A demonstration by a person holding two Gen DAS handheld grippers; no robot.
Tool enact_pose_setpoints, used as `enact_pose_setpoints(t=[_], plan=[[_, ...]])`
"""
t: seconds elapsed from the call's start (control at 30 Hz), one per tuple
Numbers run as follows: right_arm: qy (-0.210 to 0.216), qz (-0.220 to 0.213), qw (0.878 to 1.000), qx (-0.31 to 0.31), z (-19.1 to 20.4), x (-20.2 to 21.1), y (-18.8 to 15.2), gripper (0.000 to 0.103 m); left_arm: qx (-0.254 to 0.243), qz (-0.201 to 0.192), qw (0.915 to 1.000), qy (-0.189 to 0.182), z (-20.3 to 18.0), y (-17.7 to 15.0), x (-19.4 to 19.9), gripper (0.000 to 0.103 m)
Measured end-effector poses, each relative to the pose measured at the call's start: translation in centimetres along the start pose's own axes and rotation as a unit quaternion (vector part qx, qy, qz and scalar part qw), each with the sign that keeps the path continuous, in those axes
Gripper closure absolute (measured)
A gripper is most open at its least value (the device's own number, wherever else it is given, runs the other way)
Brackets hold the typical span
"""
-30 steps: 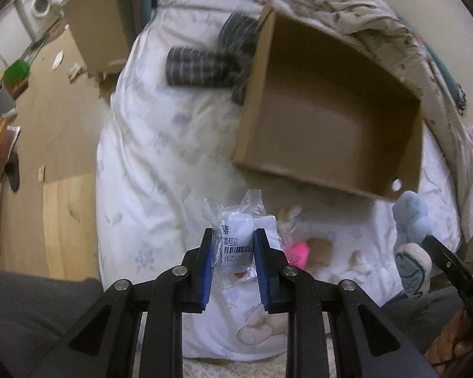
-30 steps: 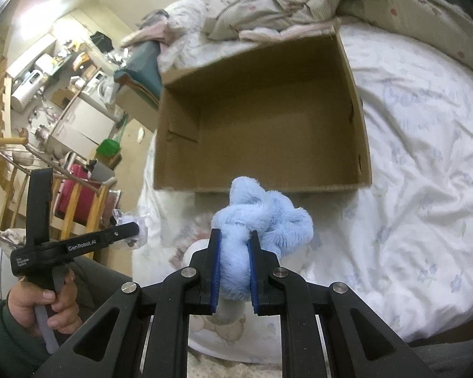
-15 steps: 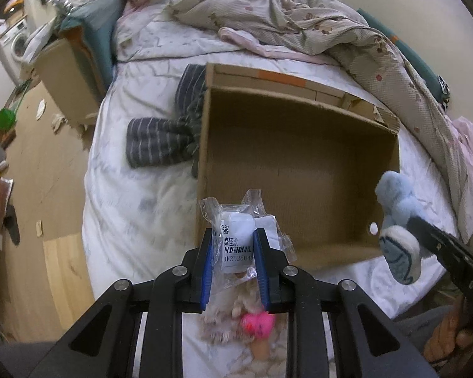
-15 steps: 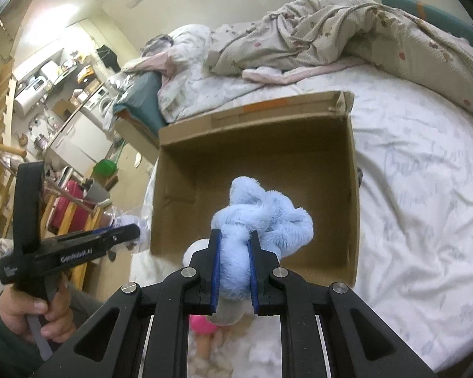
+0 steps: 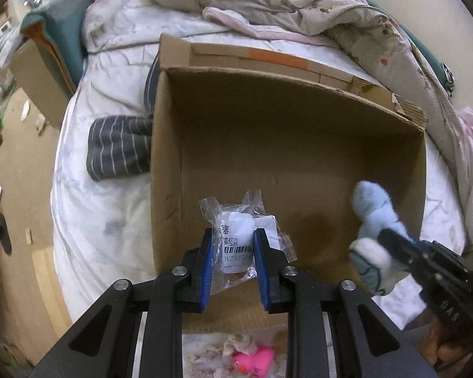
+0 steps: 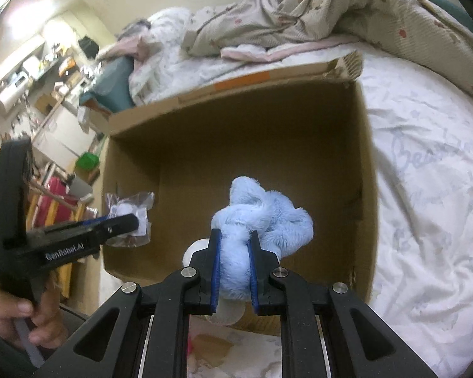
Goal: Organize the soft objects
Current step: 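Carry the plastic bag and blue sock over the cardboard box with both grippers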
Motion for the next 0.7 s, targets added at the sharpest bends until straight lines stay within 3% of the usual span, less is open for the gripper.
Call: enact_pose_setpoints(t=[0.1,0.27,0.7], plan=[[-0.001,0.009,1.000,0.006,0.3,-0.8,-0.1,0.087,-0.026,-0.023,0.9992,0.018,-0.4,-0.2,0.0,0.081],[-0.009,0.019,1.000,0.004,0.4,-1.8,-0.1,0.087,-0.026,-0.002,0.9996,0.004,-0.1,-0.7,-0.9,0.081],[-0.018,0.029,0.999,-0.012,-0.5,-3.0,-0.2,0.087,-0.021,-0.012,0.9997,0.004,-0.2,-0.2,-0.8,0.081]])
Point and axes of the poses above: each gripper's, at about its wrist camera, not at the fingertips, and x roughly against the way its jaws point, z to its left, y to its top, the point moved 3 cm from there along -x, roughly the way its jaws point, and after that the axes turned 10 degrees about x, right-handed, at the moved point
